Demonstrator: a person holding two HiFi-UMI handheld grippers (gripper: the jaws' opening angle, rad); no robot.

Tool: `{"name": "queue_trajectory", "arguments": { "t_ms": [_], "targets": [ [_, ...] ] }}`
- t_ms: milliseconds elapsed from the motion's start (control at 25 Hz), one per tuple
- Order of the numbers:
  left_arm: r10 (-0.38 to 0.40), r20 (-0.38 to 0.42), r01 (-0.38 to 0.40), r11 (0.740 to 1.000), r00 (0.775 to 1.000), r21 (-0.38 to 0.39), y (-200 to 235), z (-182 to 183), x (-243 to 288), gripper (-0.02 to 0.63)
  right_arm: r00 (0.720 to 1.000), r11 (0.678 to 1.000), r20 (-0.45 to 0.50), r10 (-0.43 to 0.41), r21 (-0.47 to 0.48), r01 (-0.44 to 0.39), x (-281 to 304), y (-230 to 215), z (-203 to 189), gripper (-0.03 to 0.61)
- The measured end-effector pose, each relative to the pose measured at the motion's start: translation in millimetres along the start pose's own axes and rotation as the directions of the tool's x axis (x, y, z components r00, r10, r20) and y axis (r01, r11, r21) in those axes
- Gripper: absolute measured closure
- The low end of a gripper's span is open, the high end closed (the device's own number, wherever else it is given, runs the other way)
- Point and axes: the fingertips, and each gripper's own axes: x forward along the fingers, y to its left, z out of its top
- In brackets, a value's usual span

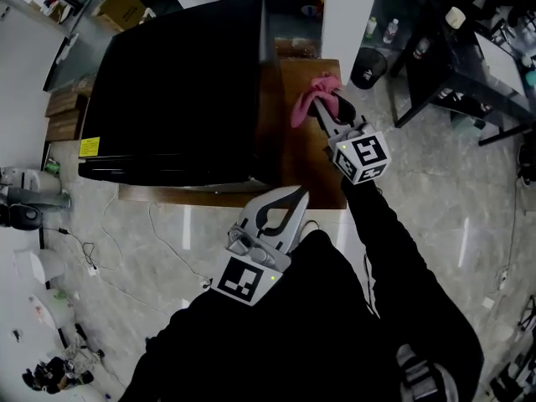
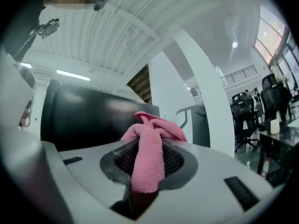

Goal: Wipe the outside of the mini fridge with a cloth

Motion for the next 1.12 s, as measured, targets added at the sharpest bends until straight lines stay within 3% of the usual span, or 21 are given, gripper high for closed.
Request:
{"name": "queue_trajectory", "arguments": {
  "t_ms": [80, 200, 400, 560, 800, 1120],
  "targets": [
    [-0.017, 0.015, 0.017, 1.0, 1.0, 0.0, -4, 4, -29, 0.607, 0.999, 0.998, 0.039, 0.007, -0.067, -0.004, -27, 33, 40, 0.486],
    [0.016, 0.021, -0.014, 0.994, 1.0, -0.105, 0, -1, -82, 0.607, 0.997, 0.989, 0.076, 0.003, -0.147, 0.008, -64, 98, 87, 0.486],
    [0.064, 0.063, -0.055, 0.989, 0.996, -0.14, 29, -4, -174, 0.607, 0.993, 0.959, 0.106, -0.043, -0.273, 0.07, -103, 212, 125, 0.482],
    [0.062, 0.102, -0.048, 0.99, 0.993, -0.133, 50, -2, -226, 0.607, 0.994, 0.947, 0.089, -0.065, -0.309, 0.089, -106, 282, 130, 0.482],
    [0.08, 0.154, -0.064, 0.992, 0.985, -0.11, 73, 3, -279, 0.607, 0.99, 0.936, 0.031, -0.137, -0.323, 0.139, -88, 342, 108, 0.482],
    [0.039, 0.202, -0.016, 0.993, 0.979, -0.115, 97, -1, -296, 0.607, 0.96, 0.928, -0.061, -0.275, -0.276, 0.248, -28, 341, 73, 0.48]
  ]
}}
